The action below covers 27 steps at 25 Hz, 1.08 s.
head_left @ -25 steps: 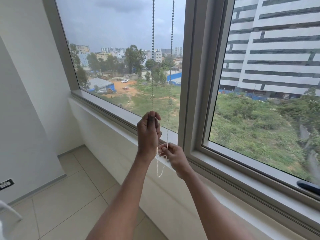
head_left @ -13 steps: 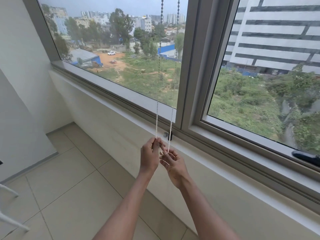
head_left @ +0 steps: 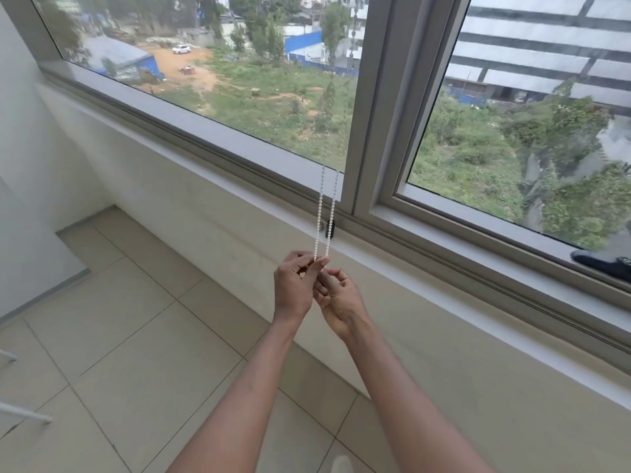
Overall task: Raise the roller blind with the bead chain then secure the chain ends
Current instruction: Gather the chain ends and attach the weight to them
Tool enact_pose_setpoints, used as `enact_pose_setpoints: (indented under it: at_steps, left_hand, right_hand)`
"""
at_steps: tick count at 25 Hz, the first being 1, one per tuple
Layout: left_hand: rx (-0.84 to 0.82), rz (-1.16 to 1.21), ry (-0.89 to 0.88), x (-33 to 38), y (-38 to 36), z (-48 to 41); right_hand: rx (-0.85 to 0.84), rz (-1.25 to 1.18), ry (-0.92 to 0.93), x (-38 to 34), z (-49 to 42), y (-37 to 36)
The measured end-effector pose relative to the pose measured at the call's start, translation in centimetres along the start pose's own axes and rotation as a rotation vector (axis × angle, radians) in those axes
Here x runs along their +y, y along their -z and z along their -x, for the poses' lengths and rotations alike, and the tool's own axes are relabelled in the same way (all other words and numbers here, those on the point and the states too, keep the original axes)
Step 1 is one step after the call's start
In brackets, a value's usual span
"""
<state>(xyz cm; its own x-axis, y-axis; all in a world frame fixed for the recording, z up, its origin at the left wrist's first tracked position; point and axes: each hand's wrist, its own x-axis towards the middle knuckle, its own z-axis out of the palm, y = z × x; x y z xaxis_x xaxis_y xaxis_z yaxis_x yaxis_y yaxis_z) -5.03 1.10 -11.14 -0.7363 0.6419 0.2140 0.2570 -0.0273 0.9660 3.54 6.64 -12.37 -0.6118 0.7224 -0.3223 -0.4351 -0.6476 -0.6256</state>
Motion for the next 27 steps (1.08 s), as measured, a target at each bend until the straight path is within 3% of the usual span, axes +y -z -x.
enact_pose_setpoints:
  at_steps: [4, 6, 9, 11, 13, 17, 21, 27]
  left_hand:
    - [-0.031, -0.164, -0.062, 0.6, -0.4, -2.5]
    - [-0.021, -0.233, -0.067, 1.0, -0.5, -4.1]
    - [0.051, -0.276, -0.041, 1.0, 0.1, -6.8]
    - [0.081, -0.294, -0.008, 0.8, 0.7, -8.7]
    - [0.071, -0.304, 0.013, 0.5, 1.1, -10.5]
    - [0.073, -0.321, 0.031, 0.0, 1.3, -13.1]
    - [0.092, -0.336, 0.049, -0.5, 1.6, -14.6]
    - [0.11, -0.332, 0.036, -0.7, 1.3, -15.3]
  right_hand:
    - [0.018, 0.085, 0.029, -0.5, -2.3, 0.2]
    - [-0.031, 0.249, 0.053, -1.7, -3.9, 0.4]
    - [-0.065, 0.815, 0.177, -5.1, -7.2, -0.2]
    - [0.003, 1.236, 0.372, -7.8, -10.7, -2.1]
    - [-0.047, 1.526, 0.485, -9.9, -14.5, -5.3]
    - [-0.224, 2.108, 0.301, -10.6, -21.1, -10.4]
    - [-0.466, 2.564, 0.187, -8.4, -24.0, -10.8]
    - [-0.511, 2.697, 0.143, -6.7, -26.9, -9.2]
